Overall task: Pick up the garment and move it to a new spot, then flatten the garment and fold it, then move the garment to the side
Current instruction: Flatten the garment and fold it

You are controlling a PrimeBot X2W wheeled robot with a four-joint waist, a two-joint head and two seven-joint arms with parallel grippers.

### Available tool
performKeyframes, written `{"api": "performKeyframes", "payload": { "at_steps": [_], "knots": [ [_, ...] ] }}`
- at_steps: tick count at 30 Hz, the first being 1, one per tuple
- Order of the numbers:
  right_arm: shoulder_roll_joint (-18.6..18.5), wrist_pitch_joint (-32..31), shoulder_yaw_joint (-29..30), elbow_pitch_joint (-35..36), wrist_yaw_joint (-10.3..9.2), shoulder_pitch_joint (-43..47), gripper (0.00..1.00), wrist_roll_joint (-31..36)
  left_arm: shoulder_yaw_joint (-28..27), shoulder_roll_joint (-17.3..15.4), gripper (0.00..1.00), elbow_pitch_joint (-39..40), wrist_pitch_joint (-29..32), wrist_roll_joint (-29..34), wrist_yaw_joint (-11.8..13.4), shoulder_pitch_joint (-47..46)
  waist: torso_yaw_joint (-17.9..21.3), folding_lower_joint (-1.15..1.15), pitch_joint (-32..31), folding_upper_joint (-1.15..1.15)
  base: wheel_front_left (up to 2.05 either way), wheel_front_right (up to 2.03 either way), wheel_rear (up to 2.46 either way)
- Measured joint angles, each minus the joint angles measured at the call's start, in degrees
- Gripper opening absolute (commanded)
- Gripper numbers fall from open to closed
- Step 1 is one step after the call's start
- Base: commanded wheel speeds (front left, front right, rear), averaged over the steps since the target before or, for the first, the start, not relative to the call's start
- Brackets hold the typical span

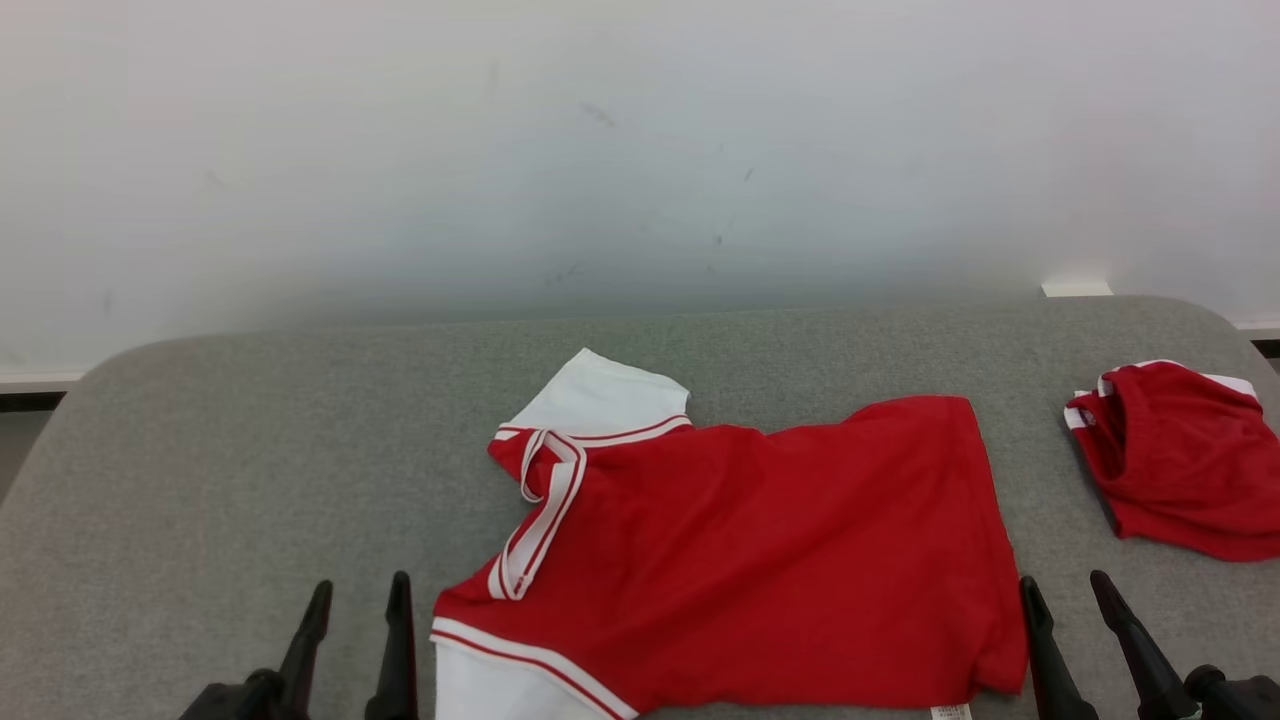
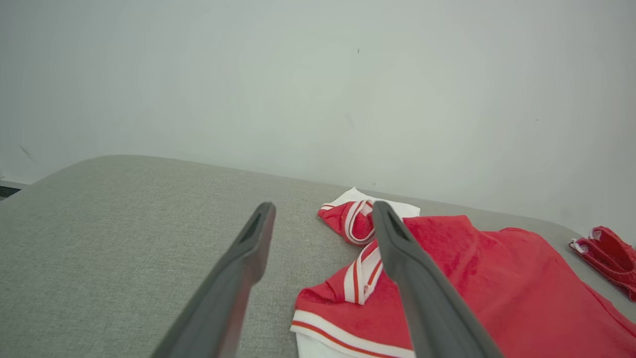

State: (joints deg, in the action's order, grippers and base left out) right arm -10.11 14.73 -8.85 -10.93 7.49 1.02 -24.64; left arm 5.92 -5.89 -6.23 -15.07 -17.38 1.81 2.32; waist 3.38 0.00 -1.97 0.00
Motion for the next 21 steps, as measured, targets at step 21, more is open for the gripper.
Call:
{"api": "performKeyframes", "payload": {
  "at_steps": [21],
  "knots": [
    [1.2,0.3,2.8,1.6,0.00,-0.9,1.00,1.4,-6.2,3.0,1.00,-0.9,0.0,5.7,-4.9,-0.3,0.5,0.00,0.2,0.00,0.00,0.00,0.00]
  ]
}}
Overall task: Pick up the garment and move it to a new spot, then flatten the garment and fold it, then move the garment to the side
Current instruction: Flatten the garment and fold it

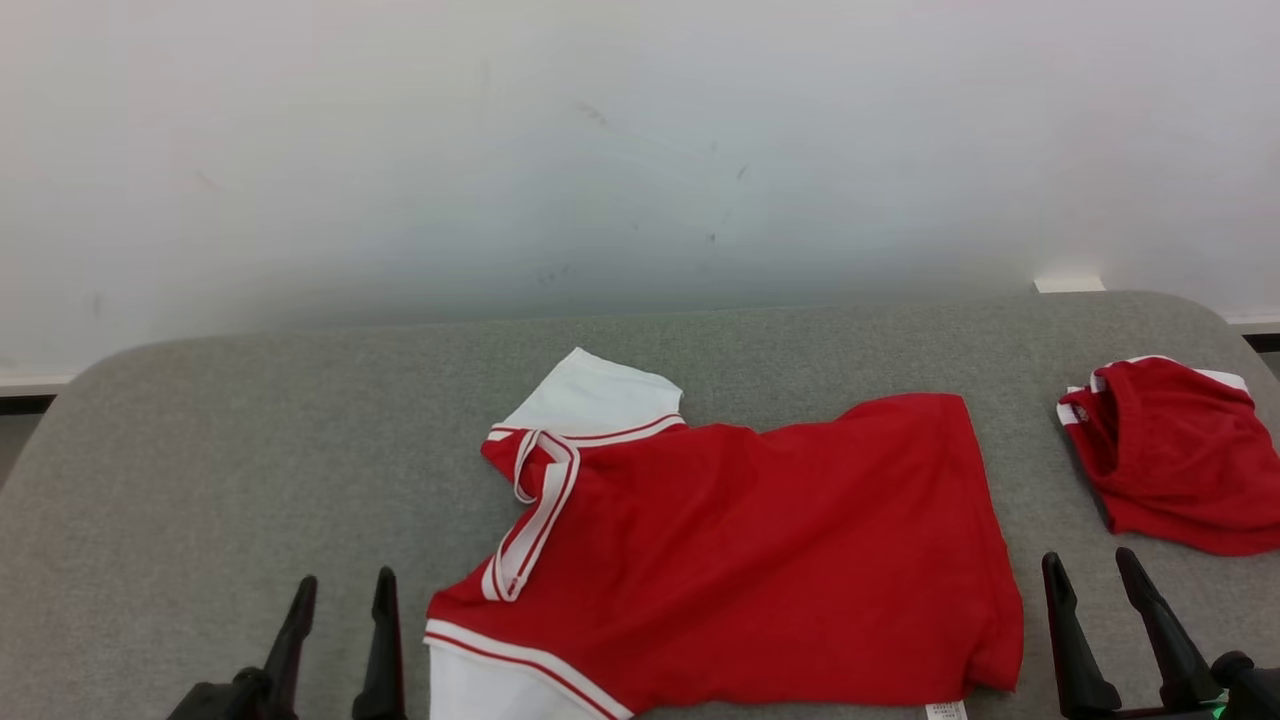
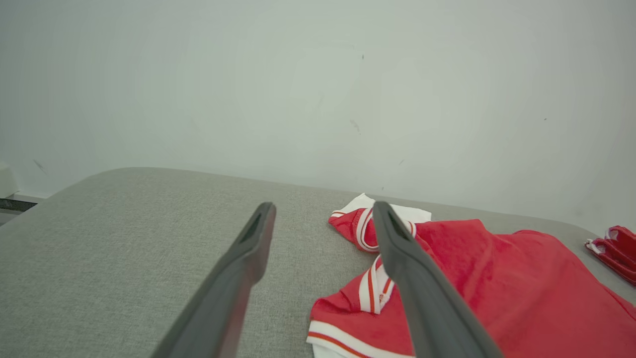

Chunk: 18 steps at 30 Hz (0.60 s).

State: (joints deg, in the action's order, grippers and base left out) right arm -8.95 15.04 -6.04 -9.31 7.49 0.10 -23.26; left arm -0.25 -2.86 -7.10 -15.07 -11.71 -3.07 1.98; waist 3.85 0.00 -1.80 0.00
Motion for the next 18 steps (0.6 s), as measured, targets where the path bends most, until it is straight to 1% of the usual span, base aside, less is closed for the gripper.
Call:
{"api": "performKeyframes", "payload": {
  "at_steps": [3,5,7,9,11,15,18],
  "knots": [
    [-1.0,0.0,0.3,-1.1,0.00,0.3,1.00,0.1,0.6,0.0,1.00,-0.1,0.0,0.0,-0.1,0.0,0.1,0.00,-0.1,0.00,0.00,0.00,0.00],
    [-3.6,-0.5,-0.3,-3.1,0.01,1.1,1.00,2.7,0.6,0.0,1.00,0.3,0.0,0.0,-0.3,0.0,0.0,0.00,-0.1,0.00,0.00,0.00,0.00],
    [-4.0,-1.8,-0.7,-4.4,-0.01,1.2,1.00,0.5,1.0,0.0,1.00,-0.6,0.0,-0.1,-0.8,0.4,0.0,0.00,-0.1,0.00,0.00,0.00,0.00],
    [-5.0,-4.1,-2.8,-5.6,0.05,1.3,1.00,-0.1,2.0,0.0,1.00,-3.4,0.0,-0.4,-1.4,1.1,-0.1,0.00,0.0,0.00,0.00,0.00,0.00],
    [-5.6,-6.0,-4.3,-6.5,0.05,1.2,1.00,-2.2,3.2,0.0,1.00,-5.9,0.7,-0.5,-1.9,1.7,-0.2,-0.01,0.0,0.00,0.00,0.00,0.00],
    [-6.6,-9.6,-7.3,-9.3,0.05,0.8,1.00,-5.3,4.9,-1.3,1.00,-7.7,5.2,-2.1,-3.1,1.5,-0.7,-0.01,0.3,0.00,0.00,0.00,0.00],
    [-7.2,-11.8,-9.5,-11.5,0.05,-0.4,1.00,-7.5,6.6,-2.4,1.00,-8.1,10.9,-3.2,-3.5,1.6,-1.2,-0.01,0.7,0.00,0.00,0.00,0.00]
  ]
}}
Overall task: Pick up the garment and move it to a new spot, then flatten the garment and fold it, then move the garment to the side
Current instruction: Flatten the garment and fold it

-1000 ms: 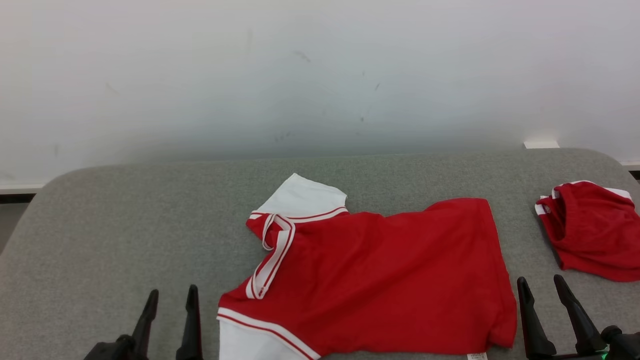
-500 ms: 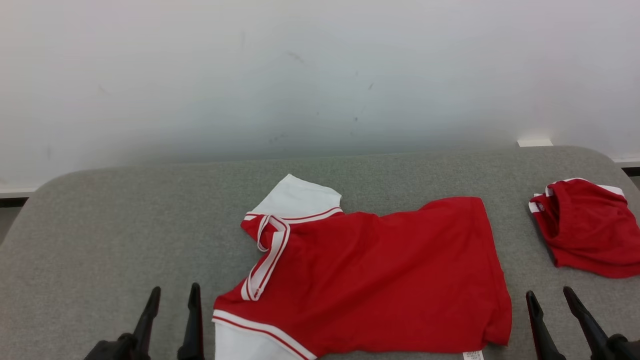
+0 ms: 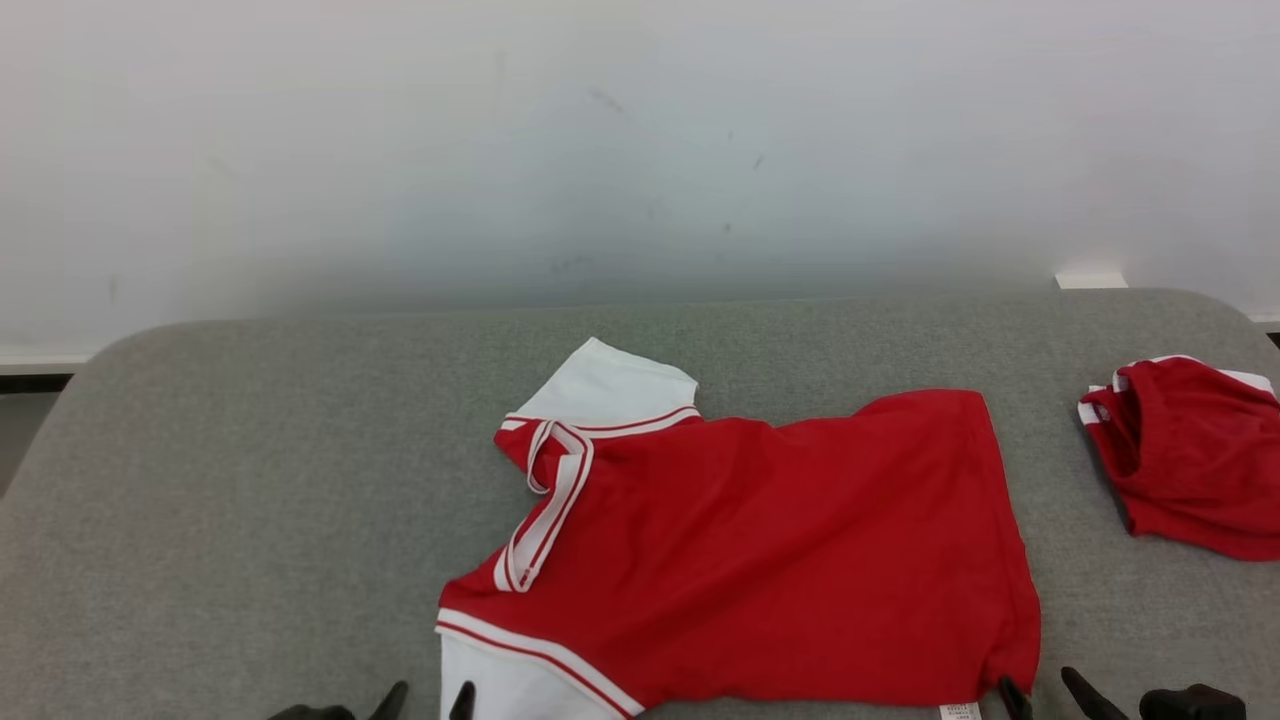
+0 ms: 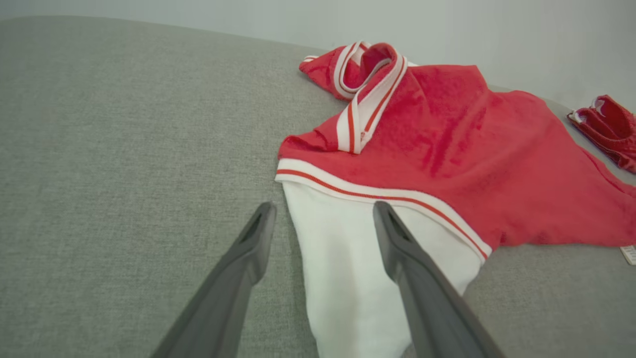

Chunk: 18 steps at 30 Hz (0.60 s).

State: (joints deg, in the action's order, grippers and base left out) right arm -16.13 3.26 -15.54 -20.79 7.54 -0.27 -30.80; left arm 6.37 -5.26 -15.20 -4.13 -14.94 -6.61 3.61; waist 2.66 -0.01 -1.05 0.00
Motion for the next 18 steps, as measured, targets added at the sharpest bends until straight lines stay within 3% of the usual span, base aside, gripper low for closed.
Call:
{"api": "performKeyframes", "payload": {
  "at_steps": [9,17,18],
  "knots": [
    [-0.8,-1.4,-5.3,-6.9,0.00,-5.6,1.00,-2.6,2.2,-0.8,1.00,1.3,12.0,-4.0,-0.4,1.0,-1.2,0.00,2.1,0.00,0.00,0.00,0.00],
    [-1.3,0.0,-9.8,-11.4,0.00,-9.8,1.00,-5.1,4.6,-1.2,1.00,1.3,15.4,-5.3,-0.5,0.8,-1.7,0.00,4.1,0.00,0.00,0.00,0.00],
    [-1.2,0.3,-10.4,-12.0,0.00,-10.3,1.00,-5.4,4.9,-1.1,0.96,1.2,15.4,-5.5,-0.5,0.5,-1.8,0.00,4.2,0.00,0.00,0.00,0.00]
  ]
}}
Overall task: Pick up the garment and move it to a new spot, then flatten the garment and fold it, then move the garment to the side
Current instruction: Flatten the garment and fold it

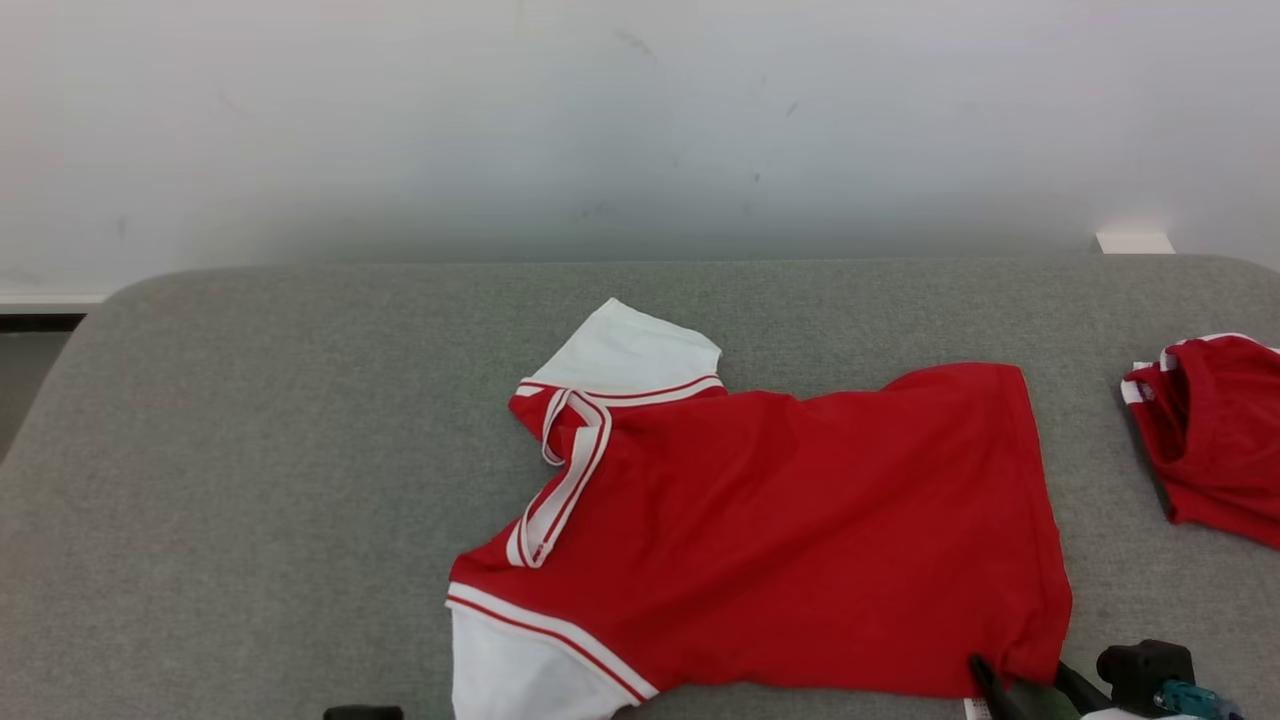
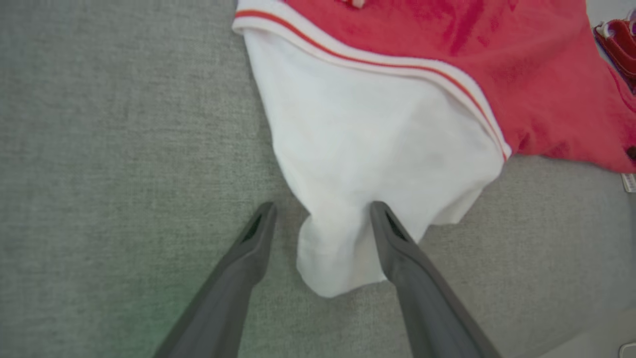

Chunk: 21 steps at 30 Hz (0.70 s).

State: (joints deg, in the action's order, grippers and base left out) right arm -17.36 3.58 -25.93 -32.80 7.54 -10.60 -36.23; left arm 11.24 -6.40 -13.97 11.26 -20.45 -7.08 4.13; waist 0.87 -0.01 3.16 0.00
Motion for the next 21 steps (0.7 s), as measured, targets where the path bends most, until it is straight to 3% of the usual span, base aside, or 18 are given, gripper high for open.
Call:
{"api": "performKeyframes", "payload": {
  "at_steps": [2,3,4,6,8,9,15,21],
  "knots": [
    [0.1,0.4,-1.3,-1.1,0.00,-1.0,1.00,-0.9,0.3,0.0,0.75,-0.4,0.0,-0.4,0.0,-0.8,-0.1,0.00,0.1,0.00,0.00,0.00,0.00],
    [0.1,0.5,-1.8,-1.7,0.00,-1.5,1.00,-1.4,0.5,0.0,0.50,-0.7,0.0,-0.5,0.0,-1.1,-0.1,0.00,0.1,0.00,0.00,0.00,0.00],
    [0.2,0.5,-2.5,-2.4,0.00,-2.0,1.00,-1.9,0.6,0.0,0.40,-1.3,0.0,-0.7,0.0,-1.5,-0.1,0.00,0.1,0.00,0.00,0.00,0.00],
    [0.2,1.1,-3.8,-3.3,0.00,-2.6,0.47,-2.8,1.0,-0.1,0.00,-2.3,0.0,-1.0,0.0,-2.0,-0.2,0.00,0.0,0.00,0.00,0.00,0.00],
    [0.0,2.0,-4.9,-3.9,0.00,-3.2,0.09,-3.6,1.4,-0.2,0.00,-2.8,-0.4,-1.3,-0.2,-2.3,-0.2,0.00,0.0,0.00,0.00,0.00,0.00],
    [0.0,2.6,-5.2,-4.1,0.00,-3.4,0.00,-4.3,1.5,-0.2,0.00,-2.9,-0.8,-1.5,-0.2,-2.5,-0.2,0.00,-0.1,0.00,0.00,0.00,0.00],
    [-2.7,6.5,-5.3,-3.3,0.01,-3.1,0.00,-7.7,1.8,-0.9,0.00,-2.2,-3.6,-2.3,-0.2,-2.9,-0.5,0.00,-1.1,0.00,0.00,0.00,0.00],
    [-6.2,8.1,-3.5,3.1,0.01,-2.3,0.00,-13.1,1.3,-1.6,0.00,0.6,-6.9,-2.8,-0.3,-4.0,-0.3,0.00,-1.8,0.00,0.00,0.00,0.00]
  ]
}}
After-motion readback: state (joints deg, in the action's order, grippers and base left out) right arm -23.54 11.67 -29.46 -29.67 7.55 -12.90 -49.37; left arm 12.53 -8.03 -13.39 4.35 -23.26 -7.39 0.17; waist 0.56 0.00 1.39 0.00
